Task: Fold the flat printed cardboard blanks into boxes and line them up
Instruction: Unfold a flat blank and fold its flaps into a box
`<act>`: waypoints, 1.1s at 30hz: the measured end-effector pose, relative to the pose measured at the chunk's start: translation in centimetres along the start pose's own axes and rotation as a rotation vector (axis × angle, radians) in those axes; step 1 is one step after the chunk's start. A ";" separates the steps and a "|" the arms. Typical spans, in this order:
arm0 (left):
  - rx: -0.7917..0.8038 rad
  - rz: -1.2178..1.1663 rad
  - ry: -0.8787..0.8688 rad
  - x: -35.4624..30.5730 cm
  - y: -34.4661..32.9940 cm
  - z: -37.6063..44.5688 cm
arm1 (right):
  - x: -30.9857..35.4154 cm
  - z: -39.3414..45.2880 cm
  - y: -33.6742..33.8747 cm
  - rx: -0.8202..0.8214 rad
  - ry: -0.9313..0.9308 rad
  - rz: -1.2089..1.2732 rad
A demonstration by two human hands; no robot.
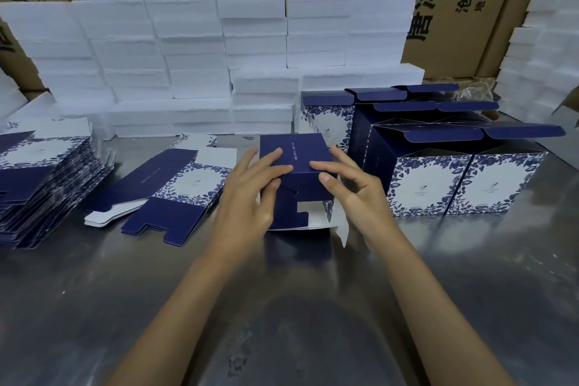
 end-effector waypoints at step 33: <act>0.113 -0.230 0.236 3.6 -2.3 -0.3 | -4.2 -0.6 -0.6 0.087 -0.280 -0.116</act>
Point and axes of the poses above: each hand's wrist, its own z-axis towards the middle knuckle, its own y-axis out of the back of the hand, x = y × z, the point moved 5 cm from there along z, towards the middle knuckle, and after that the axes turned 4 degrees about y, right-handed, at the moved point
